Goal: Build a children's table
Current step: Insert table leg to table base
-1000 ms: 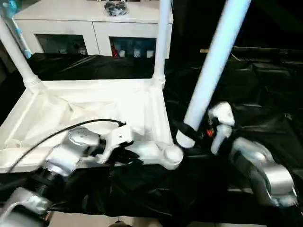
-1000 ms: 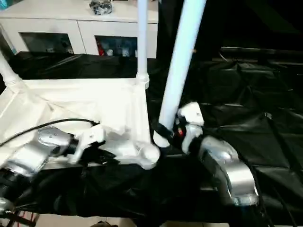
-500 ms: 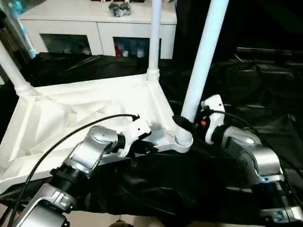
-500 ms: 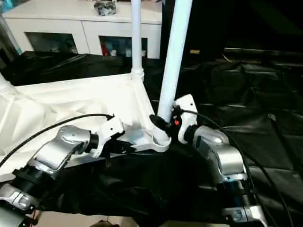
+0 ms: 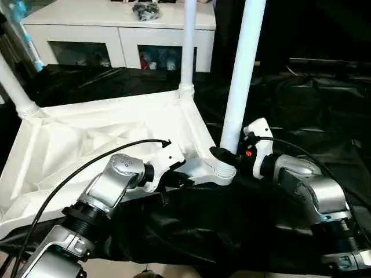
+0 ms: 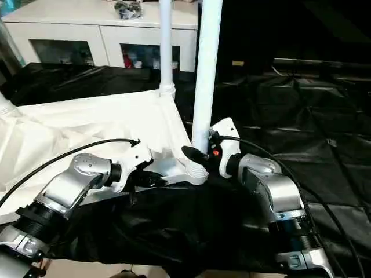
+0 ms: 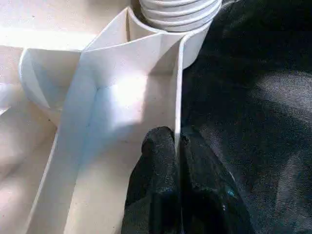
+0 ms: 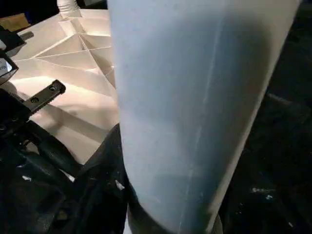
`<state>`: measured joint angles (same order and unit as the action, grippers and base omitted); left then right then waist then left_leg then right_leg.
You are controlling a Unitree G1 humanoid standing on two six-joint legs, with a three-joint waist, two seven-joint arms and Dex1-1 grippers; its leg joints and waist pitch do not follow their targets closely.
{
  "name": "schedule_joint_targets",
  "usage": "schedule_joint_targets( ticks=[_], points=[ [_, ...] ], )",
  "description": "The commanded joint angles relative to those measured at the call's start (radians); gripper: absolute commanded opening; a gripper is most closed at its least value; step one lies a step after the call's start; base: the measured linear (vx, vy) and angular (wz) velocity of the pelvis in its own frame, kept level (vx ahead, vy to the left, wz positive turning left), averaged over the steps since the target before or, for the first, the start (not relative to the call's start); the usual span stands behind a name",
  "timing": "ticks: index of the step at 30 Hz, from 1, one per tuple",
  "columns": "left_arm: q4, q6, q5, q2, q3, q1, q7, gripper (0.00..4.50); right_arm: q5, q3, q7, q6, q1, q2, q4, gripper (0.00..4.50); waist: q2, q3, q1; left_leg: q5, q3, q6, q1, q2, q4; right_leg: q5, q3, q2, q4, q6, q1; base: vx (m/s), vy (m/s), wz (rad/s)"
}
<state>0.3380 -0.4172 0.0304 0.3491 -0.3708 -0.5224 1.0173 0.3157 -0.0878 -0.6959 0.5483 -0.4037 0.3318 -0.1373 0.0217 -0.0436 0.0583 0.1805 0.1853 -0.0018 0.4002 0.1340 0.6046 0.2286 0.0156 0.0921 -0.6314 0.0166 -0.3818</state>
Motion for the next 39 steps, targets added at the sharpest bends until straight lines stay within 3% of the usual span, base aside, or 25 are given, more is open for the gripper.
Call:
schedule_joint_targets(
  ticks=[1, 2, 12, 14, 19, 26, 32, 39],
  points=[
    [0.02, 0.005, 0.025, -0.012, 0.034, 0.015, -0.027, 0.0, -0.005, -0.008, -0.004, 0.014, -0.013, 0.017, 0.005, 1.9, -0.018, 0.054, 0.003, 0.213, -0.034, 0.023, -0.03, 0.085, -0.083, 0.136, -0.03, 0.064, 0.083, -0.239, 0.024, 0.0, 0.0, 0.0],
    [0.02, 0.009, 0.024, -0.01, 0.034, 0.016, -0.027, 0.0, -0.004, -0.005, -0.003, 0.014, -0.014, 0.016, 0.006, 1.9, -0.022, 0.054, 0.003, 0.204, -0.033, 0.028, -0.028, 0.085, -0.083, 0.125, -0.031, 0.063, 0.083, -0.24, 0.025, 0.0, 0.0, 0.0],
    [-0.002, 0.047, 0.007, -0.003, 0.02, 0.03, -0.021, 0.0, -0.006, 0.009, 0.011, -0.025, -0.022, -0.027, -0.062, 1.9, -0.024, 0.051, 0.003, 0.219, -0.033, 0.022, -0.028, 0.087, -0.085, 0.174, -0.031, 0.066, 0.087, -0.229, 0.021, 0.0, 0.0, 0.0],
    [-0.007, 0.036, 0.018, -0.006, 0.028, 0.031, -0.017, 0.58, -0.006, 0.009, 0.01, -0.024, -0.021, -0.028, -0.061, 1.9, -0.022, 0.051, 0.003, 0.222, -0.033, 0.021, -0.029, 0.087, -0.087, 0.17, -0.031, 0.063, 0.086, -0.229, 0.019, 0.0, 0.0, 0.0],
    [0.001, 0.03, -0.02, 0.024, 0.011, 0.03, -0.029, 0.63, -0.006, 0.009, 0.009, -0.029, -0.02, -0.034, -0.063, 1.9, -0.019, 0.05, 0.001, 0.244, -0.034, 0.001, -0.031, 0.09, -0.092, 0.161, -0.03, 0.06, 0.085, -0.23, 0.017, 0.0, 0.0, 0.0],
    [0.013, 0.017, -0.035, 0.062, 0.01, 0.036, -0.012, 0.63, -0.009, 0.008, 0.006, -0.037, -0.018, -0.038, -0.067, 1.9, -0.025, 0.048, 0.0, 0.26, -0.034, -0.011, -0.03, 0.089, -0.093, 0.17, -0.032, 0.064, 0.087, -0.229, 0.019, 0.0, 0.0, 0.0],
    [0.008, -0.005, -0.029, 0.073, 0.0, 0.037, 0.004, 0.06, -0.014, 0.002, 0.002, -0.042, -0.017, -0.04, -0.068, 1.9, -0.024, 0.046, -0.001, 0.266, -0.033, -0.019, -0.031, 0.09, -0.095, 0.179, -0.032, 0.064, 0.087, -0.228, 0.018, 0.0, 0.0, 0.0],
    [-0.006, -0.024, -0.015, 0.065, -0.006, 0.027, 0.016, 0.0, -0.014, 0.007, 0.0, -0.045, -0.014, -0.043, -0.078, 1.9, -0.025, 0.049, -0.004, 0.243, -0.029, -0.014, -0.032, 0.09, -0.093, 0.134, -0.032, 0.062, 0.084, -0.237, 0.02, 0.0, 0.0, 0.0]
  ],
)
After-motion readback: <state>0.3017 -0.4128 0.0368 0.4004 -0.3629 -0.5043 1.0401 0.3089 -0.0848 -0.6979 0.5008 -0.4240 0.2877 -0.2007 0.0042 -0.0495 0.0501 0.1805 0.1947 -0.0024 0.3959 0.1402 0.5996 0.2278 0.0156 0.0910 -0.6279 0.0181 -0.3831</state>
